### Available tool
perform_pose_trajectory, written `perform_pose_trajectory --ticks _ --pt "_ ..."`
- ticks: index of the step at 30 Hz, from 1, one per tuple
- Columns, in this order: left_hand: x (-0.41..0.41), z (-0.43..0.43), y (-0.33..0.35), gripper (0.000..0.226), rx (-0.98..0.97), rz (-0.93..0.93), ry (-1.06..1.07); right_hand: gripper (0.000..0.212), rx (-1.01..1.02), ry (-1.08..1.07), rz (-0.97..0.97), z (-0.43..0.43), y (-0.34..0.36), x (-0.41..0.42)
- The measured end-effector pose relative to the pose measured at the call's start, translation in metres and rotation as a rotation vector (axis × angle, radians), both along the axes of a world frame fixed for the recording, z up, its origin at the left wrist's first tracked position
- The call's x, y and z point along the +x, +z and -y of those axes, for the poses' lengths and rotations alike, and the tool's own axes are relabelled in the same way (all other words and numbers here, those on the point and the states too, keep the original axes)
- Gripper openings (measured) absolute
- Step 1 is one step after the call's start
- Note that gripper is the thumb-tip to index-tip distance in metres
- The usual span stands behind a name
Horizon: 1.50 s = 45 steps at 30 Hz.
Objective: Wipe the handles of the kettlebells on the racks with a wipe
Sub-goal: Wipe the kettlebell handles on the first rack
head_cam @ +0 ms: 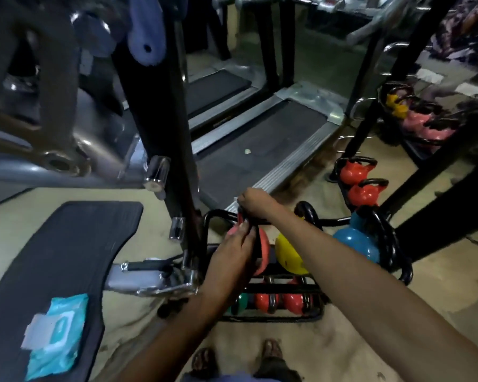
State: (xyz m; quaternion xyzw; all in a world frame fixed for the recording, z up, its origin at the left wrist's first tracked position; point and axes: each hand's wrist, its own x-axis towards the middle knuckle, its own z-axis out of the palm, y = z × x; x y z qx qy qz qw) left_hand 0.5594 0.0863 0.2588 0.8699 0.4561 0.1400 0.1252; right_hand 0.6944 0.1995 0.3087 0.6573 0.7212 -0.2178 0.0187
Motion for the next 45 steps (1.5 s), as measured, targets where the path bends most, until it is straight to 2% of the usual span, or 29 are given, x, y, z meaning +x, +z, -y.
perform_pose_trajectory --ticks 2,8,11,13,15,16,18,20,22,24,28,32,35,36,38,39,40,42,43,45 --pt "0.004 0.004 0.009 0.078 -0.014 -0.01 0.046 0.032 -0.044 0.085 0.059 -0.01 0.006 -0.006" --pt "0.015 0.006 0.016 0.07 -0.075 -0.016 0.169 0.027 -0.001 0.344 0.204 -0.017 0.004 0.001" --pt "0.021 0.008 0.023 0.075 -0.089 -0.004 0.209 0.032 -0.031 0.284 0.192 -0.032 0.007 0.003" --pt "0.021 0.009 0.025 0.076 -0.117 0.004 0.223 0.031 0.048 0.154 0.124 -0.023 -0.002 0.006" --pt "0.021 0.009 0.024 0.077 -0.134 0.028 0.223 0.03 0.152 -0.07 -0.052 -0.004 -0.02 0.018" --pt "0.02 0.009 0.024 0.077 -0.15 0.045 0.22 0.031 0.154 -0.216 -0.217 0.009 -0.029 0.025" --pt "0.018 0.01 0.024 0.075 -0.157 0.071 0.207 0.029 -0.063 -0.656 -0.845 0.029 -0.041 0.027" --pt "0.017 0.009 0.025 0.074 -0.144 0.064 0.191 0.033 -0.439 -1.011 -1.407 0.035 -0.044 0.014" --pt "0.016 0.007 0.026 0.074 -0.133 0.047 0.167 0.044 -0.649 -1.128 -1.646 0.024 -0.041 0.007" --pt "0.014 0.005 0.027 0.074 -0.13 0.029 0.146 0.046 -0.661 -1.143 -1.726 0.019 -0.037 0.007" --pt "0.012 0.006 0.025 0.073 -0.093 0.022 0.124 0.036 -0.487 -1.153 -1.669 0.035 -0.035 0.01" --pt "0.01 0.004 0.025 0.071 -0.047 0.029 0.092 0.046 -0.603 -1.146 -1.698 0.023 -0.03 0.004" --pt "0.009 0.004 0.026 0.071 -0.029 0.014 0.083 0.041 -0.518 -1.174 -1.617 0.036 -0.031 0.002" --pt "0.008 0.004 0.026 0.07 -0.038 0.019 0.081 0.034 -0.355 -1.125 -1.469 0.048 -0.032 0.002" --pt "0.008 0.004 0.023 0.063 -0.032 0.027 0.083 0.025 0.132 -0.87 -0.935 0.07 -0.04 0.001" --pt "0.008 0.004 0.022 0.057 -0.018 0.032 0.087 0.023 0.313 -0.714 -0.733 0.077 -0.045 0.0" --pt "0.007 0.005 0.022 0.055 -0.014 0.049 0.094 0.024 0.419 -0.599 -0.638 0.076 -0.047 -0.002" --pt "0.007 0.008 0.021 0.053 0.008 0.067 0.101 0.03 0.493 -0.365 -0.578 0.06 -0.05 0.002" --pt "0.006 0.009 0.018 0.05 0.027 0.058 0.1 0.033 0.451 -0.237 -0.521 0.048 -0.048 0.005" --pt "0.005 0.014 0.01 0.058 0.057 0.053 0.093 0.044 0.31 0.01 -0.343 0.02 -0.039 0.022"
